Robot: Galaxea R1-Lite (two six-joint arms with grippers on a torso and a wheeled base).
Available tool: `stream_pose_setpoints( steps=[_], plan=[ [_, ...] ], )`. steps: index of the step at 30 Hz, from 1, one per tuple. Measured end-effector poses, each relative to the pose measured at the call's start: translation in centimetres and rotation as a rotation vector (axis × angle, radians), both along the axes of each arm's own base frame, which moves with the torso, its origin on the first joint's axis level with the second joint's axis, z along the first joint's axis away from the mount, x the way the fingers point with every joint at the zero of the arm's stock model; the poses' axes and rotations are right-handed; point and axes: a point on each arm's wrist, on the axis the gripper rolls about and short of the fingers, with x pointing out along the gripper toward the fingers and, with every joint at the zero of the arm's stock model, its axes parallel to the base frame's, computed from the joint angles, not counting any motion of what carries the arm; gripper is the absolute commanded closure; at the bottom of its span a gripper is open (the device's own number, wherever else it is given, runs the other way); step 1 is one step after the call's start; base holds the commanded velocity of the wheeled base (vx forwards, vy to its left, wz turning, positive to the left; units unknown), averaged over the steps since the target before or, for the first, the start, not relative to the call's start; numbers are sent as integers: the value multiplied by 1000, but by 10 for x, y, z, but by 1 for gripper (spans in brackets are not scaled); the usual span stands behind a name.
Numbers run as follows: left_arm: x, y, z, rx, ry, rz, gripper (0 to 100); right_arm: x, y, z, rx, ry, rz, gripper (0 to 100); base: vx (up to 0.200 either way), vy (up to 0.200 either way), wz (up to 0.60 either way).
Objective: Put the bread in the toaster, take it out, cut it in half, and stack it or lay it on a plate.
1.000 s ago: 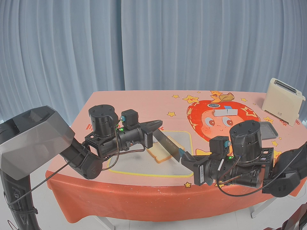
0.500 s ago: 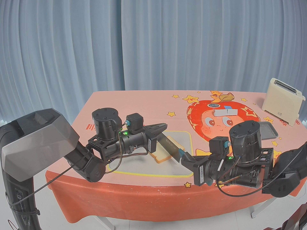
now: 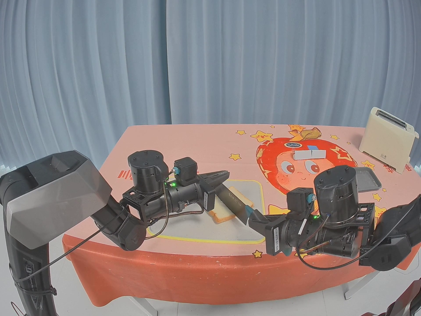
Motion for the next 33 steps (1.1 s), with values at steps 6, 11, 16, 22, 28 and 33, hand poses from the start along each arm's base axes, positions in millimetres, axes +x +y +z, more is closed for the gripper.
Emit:
stream_pose_setpoints(
  steps=[6, 11, 16, 22, 28, 33],
  plan=[
    [1, -1, -4, 3, 5, 1, 100, 0, 0, 0, 2, 0, -1, 100, 0, 0, 0],
    [3, 0, -9, 8, 14, 5, 100, 0, 0, 0, 2, -1, -1, 100, 0, 0, 0],
    [3, 0, -13, 12, 24, 6, 100, 0, 0, 0, 2, -1, -1, 100, 0, 0, 0],
    [3, 0, -15, 17, 32, 5, 100, 0, 0, -1, 1, 1, -1, 100, 0, 0, 0],
    [2, 0, -16, 18, 35, 5, 100, 0, -1, -2, -2, 3, -1, 100, 0, 0, 0],
    [3, -1, -15, 17, 32, 3, 100, 0, 0, -5, -8, 9, -1, 100, 0, 0, 0]
  ],
)
